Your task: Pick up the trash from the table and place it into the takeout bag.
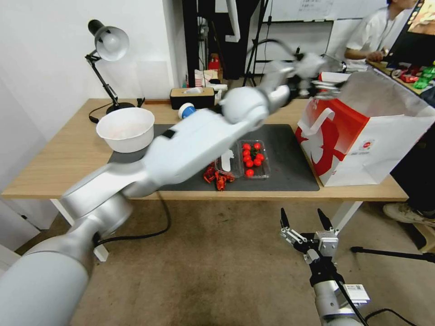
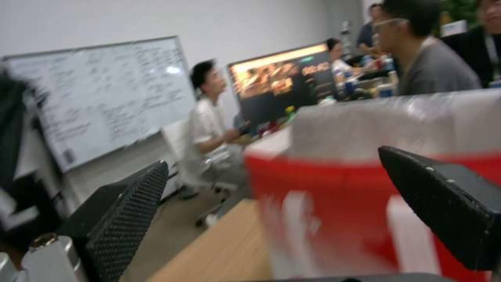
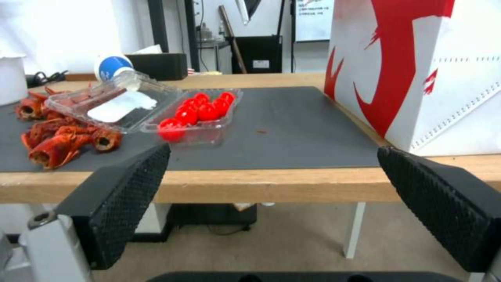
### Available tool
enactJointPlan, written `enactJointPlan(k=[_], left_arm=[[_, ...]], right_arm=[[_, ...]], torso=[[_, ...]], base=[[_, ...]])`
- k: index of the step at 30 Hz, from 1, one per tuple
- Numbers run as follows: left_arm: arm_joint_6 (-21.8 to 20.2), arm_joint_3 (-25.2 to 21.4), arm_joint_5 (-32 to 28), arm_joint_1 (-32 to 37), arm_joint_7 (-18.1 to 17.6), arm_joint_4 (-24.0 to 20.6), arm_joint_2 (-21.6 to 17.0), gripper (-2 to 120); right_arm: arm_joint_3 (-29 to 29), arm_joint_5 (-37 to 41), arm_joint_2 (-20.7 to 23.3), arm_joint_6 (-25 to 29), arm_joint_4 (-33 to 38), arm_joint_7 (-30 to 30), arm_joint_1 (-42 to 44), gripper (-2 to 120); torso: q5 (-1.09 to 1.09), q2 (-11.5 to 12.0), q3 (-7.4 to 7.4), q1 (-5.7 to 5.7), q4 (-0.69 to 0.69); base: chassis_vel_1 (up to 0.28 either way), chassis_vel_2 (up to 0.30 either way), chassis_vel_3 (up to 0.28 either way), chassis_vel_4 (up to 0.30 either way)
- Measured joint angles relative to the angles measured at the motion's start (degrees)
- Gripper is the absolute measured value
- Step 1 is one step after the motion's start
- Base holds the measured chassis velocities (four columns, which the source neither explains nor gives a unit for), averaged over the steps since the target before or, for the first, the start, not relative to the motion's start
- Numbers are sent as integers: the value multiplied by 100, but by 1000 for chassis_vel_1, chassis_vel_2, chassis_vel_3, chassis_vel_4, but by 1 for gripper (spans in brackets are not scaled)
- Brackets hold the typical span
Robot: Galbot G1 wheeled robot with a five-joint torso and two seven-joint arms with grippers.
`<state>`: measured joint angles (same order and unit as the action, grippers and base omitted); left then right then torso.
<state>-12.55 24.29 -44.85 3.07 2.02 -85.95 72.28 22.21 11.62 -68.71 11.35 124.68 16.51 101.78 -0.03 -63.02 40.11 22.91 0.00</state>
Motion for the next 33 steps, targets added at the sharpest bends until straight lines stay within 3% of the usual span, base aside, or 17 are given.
enactJointPlan(k=[1,4,5,8,10,11,13,14,16,17,18,20,21,24,25,29,33], left_arm=[[0,0,0,0,0,0,0,100],[-39,-578,175,1005,-122,-763,-853,100],[-39,-578,175,1005,-122,-763,-853,100],[-50,-1042,340,1720,-240,-1316,-1222,100],[-14,-1648,616,2747,-518,-1903,-1564,100],[-14,-1648,616,2747,-518,-1903,-1564,100],[107,-2372,938,3853,-642,-2367,-1874,100],[107,-2372,938,3853,-642,-2367,-1874,100],[442,-3169,1312,5047,-759,-2796,-2065,100],[594,-3409,1436,5480,-804,-2898,-2056,100],[594,-3409,1436,5480,-804,-2898,-2056,100],[1092,-4289,1851,6883,-858,-3095,-1730,100],[1092,-4289,1851,6883,-858,-3095,-1730,100],[1696,-4972,2324,8141,-881,-3157,-1308,100],[1696,-4972,2324,8141,-881,-3157,-1308,100],[2415,-5446,2635,9142,-974,-3155,-837,100],[2695,-5487,2746,9337,-1005,-3034,-633,100]], right_arm=[[0,0,0,0,0,0,0,100],[-4,5,51,0,41,0,47,100],[-4,5,51,0,41,0,47,100],[-3,5,66,0,117,-4,109,100],[-12,0,94,0,164,-7,137,100],[-12,0,94,0,164,-7,137,100],[-44,-13,123,0,211,-9,152,100],[-44,-13,123,0,211,-9,152,100],[-55,-46,127,9,283,-22,260,100],[-55,-55,129,22,298,-27,292,100],[-55,-55,129,22,298,-27,292,100],[-61,-67,162,25,303,-32,293,100],[-61,-67,162,25,303,-32,293,100],[-62,-70,168,25,315,-33,293,100],[-62,-70,168,25,315,-33,293,100],[-75,-70,157,27,264,-35,206,100],[-88,-65,159,28,177,-37,136,100]], torso=[[0,0,0,0,0],[-2,1,0,0,3],[-2,1,0,0,3],[0,0,-1,0,0],[1,0,-1,0,-4],[1,0,-1,0,-4],[-1,1,0,0,0],[-1,1,0,0,0],[6,0,-1,0,0],[1,0,-2,-1,0],[1,0,-2,-1,0],[3,-1,-2,-1,1],[3,-1,-2,-1,1],[3,-1,-1,0,1],[3,-1,-1,0,1],[4,-1,-1,-1,-1],[5,-1,0,-1,-1]], base=[[0,0,0,0],[0,0,0,0],[0,0,0,0],[0,0,0,0],[0,0,0,0],[0,0,0,0],[0,0,0,0],[0,0,0,0],[0,0,0,0],[0,0,0,0],[0,0,0,0],[0,0,0,0],[0,0,0,0],[0,0,0,0],[0,0,0,0],[0,0,0,0],[0,0,0,0]])
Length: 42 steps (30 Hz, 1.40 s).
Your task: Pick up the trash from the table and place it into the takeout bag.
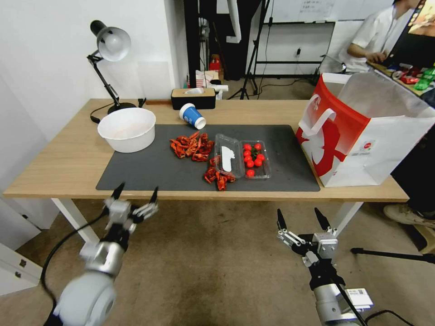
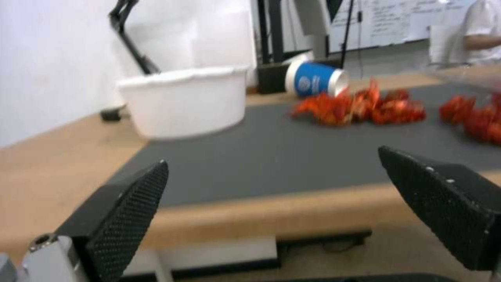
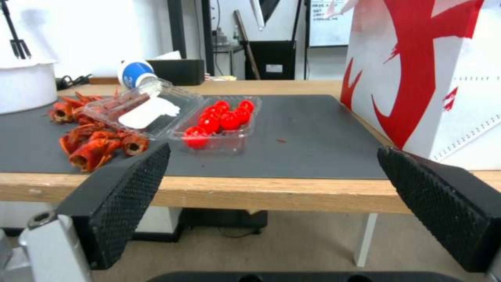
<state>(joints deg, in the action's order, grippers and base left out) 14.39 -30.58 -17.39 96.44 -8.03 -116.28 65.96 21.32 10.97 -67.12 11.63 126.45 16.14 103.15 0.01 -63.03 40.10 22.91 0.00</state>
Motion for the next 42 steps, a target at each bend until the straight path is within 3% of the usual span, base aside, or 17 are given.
enactJointPlan(k=[9,33,42], left_arm=[[218,86,306,-105,223,409,349,100],[186,0,347,-140,202,344,221,100],[-396,93,-149,-581,-42,117,-120,100]], right_arm=[[-32,149,104,1,-219,9,-282,100],[-19,182,205,-26,-244,-40,-272,100],[-5,150,143,-17,-109,-88,-107,100]], torso=[[-2,1,0,2,-1],[-2,0,0,1,0],[-2,1,0,1,1]], base=[[0,0,0,0],[0,0,0,0],[0,0,0,0]])
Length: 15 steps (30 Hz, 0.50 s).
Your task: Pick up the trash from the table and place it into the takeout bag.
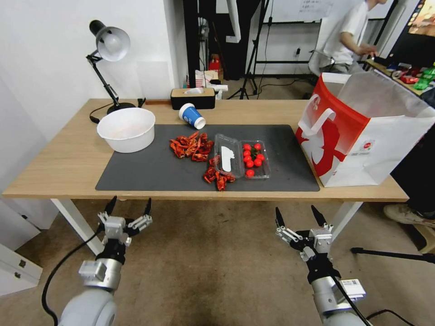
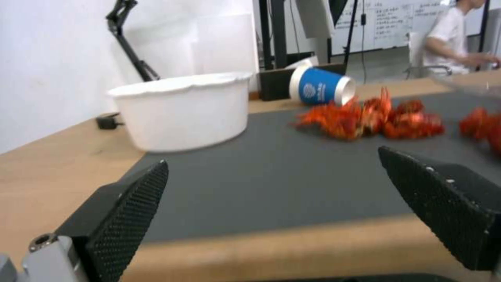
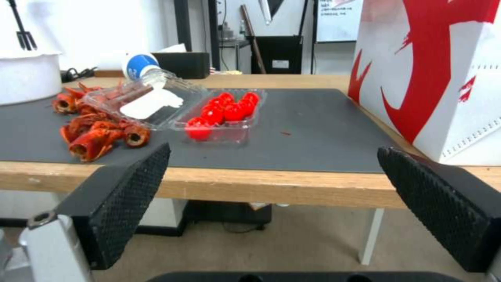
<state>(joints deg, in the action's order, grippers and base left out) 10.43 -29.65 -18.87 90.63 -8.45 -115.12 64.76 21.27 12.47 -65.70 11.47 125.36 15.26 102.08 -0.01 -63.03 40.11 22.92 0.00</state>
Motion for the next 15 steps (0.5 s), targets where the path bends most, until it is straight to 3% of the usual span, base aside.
enactJointPlan(k=[1,2,5,6,8,9,11,13,15], left_arm=[[-372,133,-270,-409,-67,-62,-178,100],[-372,133,-270,-409,-67,-62,-178,100],[-1070,513,-1161,-1612,-211,-88,-541,100],[-1070,513,-1161,-1612,-211,-88,-541,100],[-1600,860,-2132,-2325,-394,-79,-819,100],[-1600,860,-2132,-2325,-394,-79,-819,100],[-2022,1246,-2911,-3157,-545,99,-1090,100],[-2111,1335,-3066,-3358,-586,143,-1135,100],[-2562,1734,-3619,-4205,-846,374,-1229,100]], right_arm=[[12,-1,5,5,6,-13,-4,100],[12,-1,5,5,6,-13,-4,100],[22,-1,10,5,-19,7,-51,100],[22,-1,10,5,-19,7,-51,100],[46,4,12,5,-33,39,-67,100],[46,4,12,5,-33,39,-67,100],[84,11,30,9,-54,63,-68,100],[88,12,30,9,-66,72,-68,100],[102,14,26,9,-103,107,-87,100]], torso=[[0,0,0,-1,0],[0,0,0,-1,0],[2,1,1,0,-2],[2,1,1,0,-2],[1,1,1,1,-2],[1,1,1,1,-2],[-1,1,1,0,1],[0,1,1,0,-1],[1,2,1,0,0]], base=[[0,0,0,0],[0,0,0,0],[0,0,0,0],[0,0,0,0],[0,0,0,0],[0,0,0,0],[0,0,0,0],[0,0,0,0],[0,0,0,0]])
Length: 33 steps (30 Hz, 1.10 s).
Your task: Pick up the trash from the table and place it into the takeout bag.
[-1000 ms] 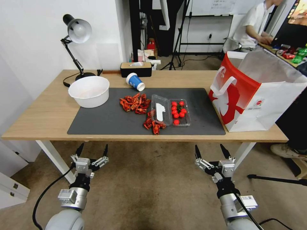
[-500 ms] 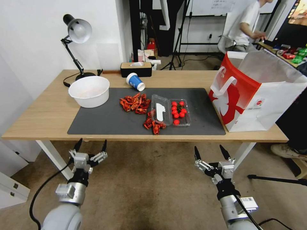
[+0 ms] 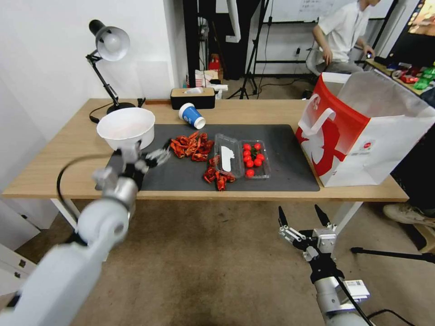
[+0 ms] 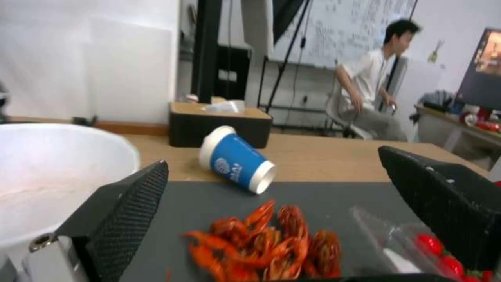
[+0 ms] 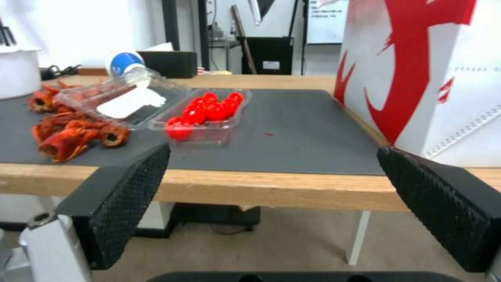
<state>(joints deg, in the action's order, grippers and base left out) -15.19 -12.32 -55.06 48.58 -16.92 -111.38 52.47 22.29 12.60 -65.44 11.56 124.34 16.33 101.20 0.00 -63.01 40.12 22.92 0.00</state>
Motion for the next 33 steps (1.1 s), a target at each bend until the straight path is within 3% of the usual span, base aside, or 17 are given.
enactJointPlan(k=[1,3,4,7,8,11,16,18,19,22,23,26,27,28,30,32,33], left_arm=[[0,0,0,0,0,0,0,100],[-467,529,-290,-867,-309,395,95,100],[-467,529,-290,-867,-309,395,95,100],[-853,1242,-737,-1875,-693,1050,351,100],[-853,1242,-737,-1875,-693,1050,351,100],[-1198,1901,-1220,-2860,-1012,1943,680,100],[-1341,2230,-1301,-3364,-1162,2594,940,100],[-1484,2526,-1346,-3851,-1186,3422,1253,100],[-1484,2526,-1346,-3851,-1186,3422,1253,100],[-1557,2725,-1347,-4264,-1164,4278,1584,100],[-1557,2725,-1347,-4264,-1164,4278,1584,100],[-1599,2807,-1357,-4631,-1147,5202,2051,100],[-1599,2807,-1357,-4631,-1147,5202,2051,100],[-1599,2800,-1362,-4769,-1126,5657,2277,100],[-1599,2778,-1364,-4814,-1106,5841,2376,100],[-1590,2651,-1361,-4921,-1066,6365,2674,100],[-1590,2651,-1361,-4921,-1066,6365,2674,100]], right_arm=[[0,0,0,0,0,0,0,100],[0,-1,-32,0,-30,23,-29,100],[0,-1,-32,0,-30,23,-29,100],[4,-2,-60,-14,-38,37,-46,100],[4,-2,-60,-14,-38,37,-46,100],[49,-3,-86,-36,-57,54,-43,100],[56,-13,-132,-44,-76,57,-36,100],[59,-51,-183,-54,-87,58,-13,100],[59,-51,-183,-54,-87,58,-13,100],[60,-73,-199,-56,-86,58,2,100],[60,-73,-199,-56,-86,58,2,100],[86,-80,-209,-57,-55,62,26,100],[86,-80,-209,-57,-55,62,26,100],[96,-84,-219,-57,-35,65,50,100],[101,-87,-225,-57,-32,66,63,100],[120,-96,-252,-57,-19,67,106,100],[120,-96,-252,-57,-19,67,106,100]], torso=[[0,0,0,0,0],[-1,0,0,0,-1],[-1,0,0,0,-1],[-1,0,0,0,-1],[-1,0,0,0,-1],[2,0,0,0,0],[0,0,0,1,0],[0,-1,0,1,0],[0,-1,0,1,0],[0,-1,0,0,2],[0,-1,0,0,2],[1,-1,0,0,0],[1,-1,0,0,0],[1,-1,-1,1,-3],[0,-1,-1,0,-2],[1,-1,-1,0,1],[1,-1,-1,0,1]], base=[[0,0,0,0],[0,0,0,0],[0,0,0,0],[0,0,0,0],[0,0,0,0],[0,0,0,0],[0,0,0,0],[0,0,0,0],[0,0,0,0],[0,0,0,0],[0,0,0,0],[0,0,0,0],[0,0,0,0],[0,0,0,0],[0,0,0,0],[0,0,0,0],[0,0,0,0]])
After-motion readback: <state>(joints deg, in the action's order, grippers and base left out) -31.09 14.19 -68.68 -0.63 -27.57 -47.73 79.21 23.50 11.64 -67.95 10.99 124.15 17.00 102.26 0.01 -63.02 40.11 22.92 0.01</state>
